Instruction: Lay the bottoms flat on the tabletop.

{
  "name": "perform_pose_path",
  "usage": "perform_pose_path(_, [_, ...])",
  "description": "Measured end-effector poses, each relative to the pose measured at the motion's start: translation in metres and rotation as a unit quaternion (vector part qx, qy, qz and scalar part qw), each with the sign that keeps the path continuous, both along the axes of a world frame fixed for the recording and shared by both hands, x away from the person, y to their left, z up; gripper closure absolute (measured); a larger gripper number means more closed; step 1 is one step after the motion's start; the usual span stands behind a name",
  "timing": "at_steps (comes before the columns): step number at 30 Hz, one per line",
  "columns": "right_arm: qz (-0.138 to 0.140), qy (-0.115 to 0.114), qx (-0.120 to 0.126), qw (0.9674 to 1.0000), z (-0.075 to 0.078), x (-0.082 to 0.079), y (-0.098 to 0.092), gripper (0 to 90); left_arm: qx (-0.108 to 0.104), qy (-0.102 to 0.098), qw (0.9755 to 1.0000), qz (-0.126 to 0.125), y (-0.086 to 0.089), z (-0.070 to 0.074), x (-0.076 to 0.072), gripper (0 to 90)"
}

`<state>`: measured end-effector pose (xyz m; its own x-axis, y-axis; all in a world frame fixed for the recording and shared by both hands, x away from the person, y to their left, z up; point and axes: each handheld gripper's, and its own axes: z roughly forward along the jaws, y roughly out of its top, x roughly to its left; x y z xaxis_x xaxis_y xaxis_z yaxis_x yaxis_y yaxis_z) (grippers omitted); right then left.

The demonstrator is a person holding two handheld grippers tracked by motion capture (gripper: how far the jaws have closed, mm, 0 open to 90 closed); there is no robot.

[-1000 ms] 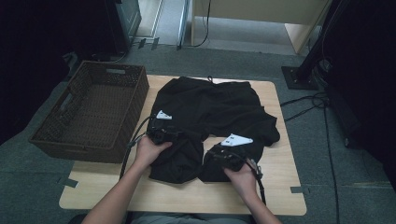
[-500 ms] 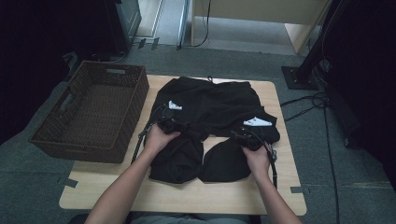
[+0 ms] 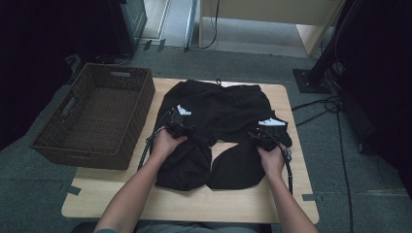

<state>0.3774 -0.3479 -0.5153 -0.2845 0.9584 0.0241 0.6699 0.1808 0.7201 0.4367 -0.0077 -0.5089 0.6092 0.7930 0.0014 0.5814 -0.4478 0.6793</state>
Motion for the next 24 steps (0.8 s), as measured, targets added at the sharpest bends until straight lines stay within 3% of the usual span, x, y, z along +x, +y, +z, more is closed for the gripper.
perform_pose_path(2, [-0.001, -0.004, 0.005, 1.0, -0.001, -0.002, 0.001, 50.0, -0.008, -0.007, 0.9999, -0.001, 0.004, -0.001, -0.003, 63.2])
perform_pose_path(7, [0.001, -0.015, 0.01, 0.9998, -0.004, -0.003, 0.006, 50.6, -0.009, 0.002, 1.0, -0.002, 0.011, 0.0, -0.008, 88.3])
perform_pose_path(11, [0.013, -0.012, 0.01, 0.9998, -0.003, -0.004, 0.013, 51.1, -0.004, 0.015, 0.9999, -0.006, 0.021, 0.003, -0.02, 89.4])
perform_pose_path(16, [0.042, -0.006, 0.006, 0.9991, -0.002, -0.008, 0.025, 51.5, 0.016, 0.026, 0.9995, -0.01, 0.037, 0.006, -0.042, 89.4])
perform_pose_path(20, [0.059, -0.003, 0.006, 0.9982, -0.001, -0.011, 0.036, 51.5, -0.009, 0.037, 0.9993, 0.003, 0.05, 0.005, -0.051, 87.9])
perform_pose_path(22, [0.075, -0.005, 0.004, 0.9972, -0.001, -0.014, 0.047, 52.8, -0.042, 0.053, 0.9976, 0.013, 0.056, 0.006, -0.054, 79.6])
perform_pose_path(24, [0.075, -0.005, 0.004, 0.9972, -0.001, -0.015, 0.05, 54.1, -0.05, 0.043, 0.9977, 0.012, 0.054, 0.01, -0.058, 74.7])
